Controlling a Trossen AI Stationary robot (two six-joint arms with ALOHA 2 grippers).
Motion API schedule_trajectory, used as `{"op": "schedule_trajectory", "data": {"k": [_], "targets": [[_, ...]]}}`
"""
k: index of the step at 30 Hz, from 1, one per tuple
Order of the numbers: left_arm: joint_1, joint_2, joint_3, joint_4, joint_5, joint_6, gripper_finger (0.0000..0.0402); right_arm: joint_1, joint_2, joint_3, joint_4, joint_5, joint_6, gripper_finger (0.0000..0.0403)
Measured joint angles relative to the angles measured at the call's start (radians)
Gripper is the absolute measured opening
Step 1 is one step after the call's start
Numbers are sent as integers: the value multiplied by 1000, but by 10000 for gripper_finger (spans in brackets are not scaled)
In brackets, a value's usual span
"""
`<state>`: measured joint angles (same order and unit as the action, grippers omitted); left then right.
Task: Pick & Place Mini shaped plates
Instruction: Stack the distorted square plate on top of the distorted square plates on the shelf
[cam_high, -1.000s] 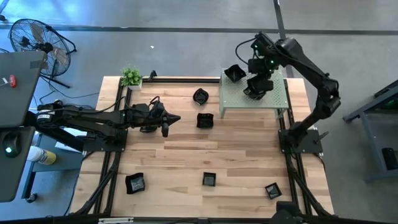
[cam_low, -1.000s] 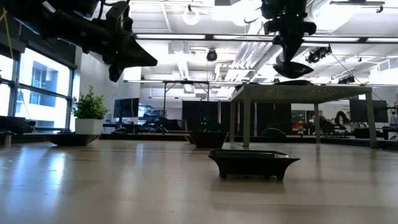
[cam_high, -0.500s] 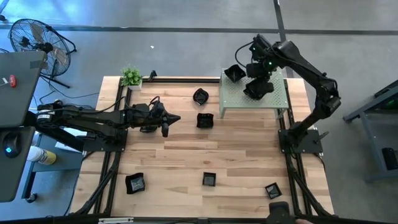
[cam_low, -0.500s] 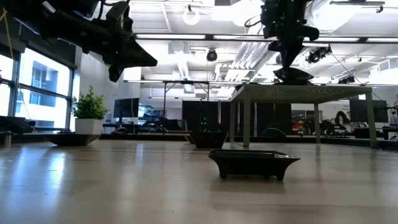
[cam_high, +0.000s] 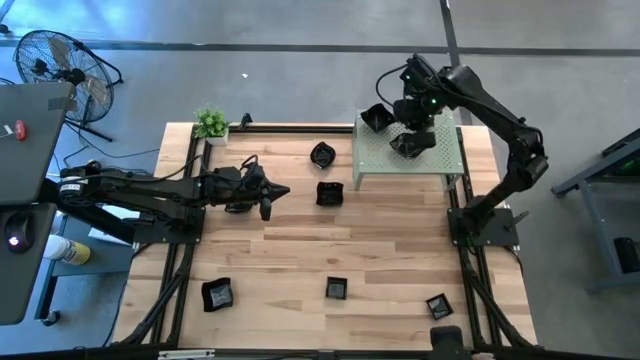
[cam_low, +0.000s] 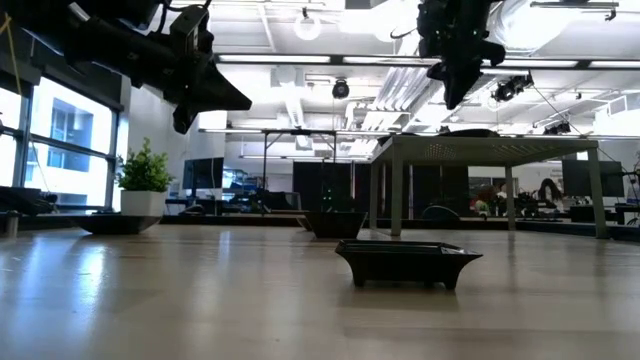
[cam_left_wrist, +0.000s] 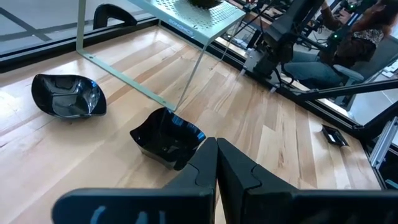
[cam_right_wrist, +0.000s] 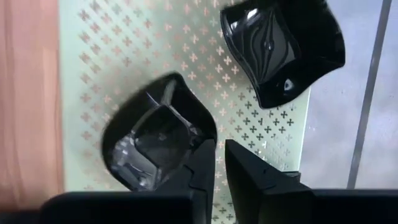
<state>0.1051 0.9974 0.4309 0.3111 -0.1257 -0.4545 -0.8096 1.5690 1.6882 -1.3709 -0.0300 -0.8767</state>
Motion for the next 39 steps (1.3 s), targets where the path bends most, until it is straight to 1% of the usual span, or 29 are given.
{"op": "schedule_trajectory", "data": {"k": [2, 4, 6, 8, 10, 13, 16, 19, 23, 25, 26, 29, 35, 37, 39], "targets": [[0, 0, 0, 0, 1, -3, 0, 24, -17, 0, -1, -2, 42, 22], [0, 0, 0, -1, 2, -26, 0, 47, -43, 0, 0, -23, 120, 9], [1, 0, 0, -9, 2, -51, 0, 68, -70, -2, 8, -112, 225, 3], [14, 0, 0, -28, 10, -70, 0, 98, -112, -36, 68, -207, 327, 3], [39, 0, 0, -54, 34, -82, 0, 158, -172, -112, 176, -234, 391, 2], [92, 0, 0, -82, 64, -83, 0, 263, -273, -274, 384, -212, 523, 1], [159, 0, 0, -84, 111, -84, 0, 364, -372, -438, 610, -191, 722, 1], [219, 0, 0, -89, 161, -100, 0, 498, -453, -554, 790, -72, 912, 1], [279, 1, 0, -133, 193, -158, 1, 680, -490, -641, 846, 136, 1082, 1], [299, 10, 0, -147, 201, -179, 5, 750, -491, -658, 851, 211, 1139, 1], [304, 18, 0, -149, 208, -181, 9, 778, -490, -660, 853, 230, 1155, 1], [300, 66, 31, -189, 223, -182, 30, 823, -481, -665, 877, 238, 1182, 1], [301, 204, 137, -233, 247, -209, 86, 819, -462, -665, 895, 237, 1209, 1], [301, 230, 152, -232, 253, -210, 96, 813, -433, -665, 901, 194, 1246, 2], [301, 234, 152, -235, 260, -198, 95, 815, -387, -665, 941, 151, 1276, 3]]}}
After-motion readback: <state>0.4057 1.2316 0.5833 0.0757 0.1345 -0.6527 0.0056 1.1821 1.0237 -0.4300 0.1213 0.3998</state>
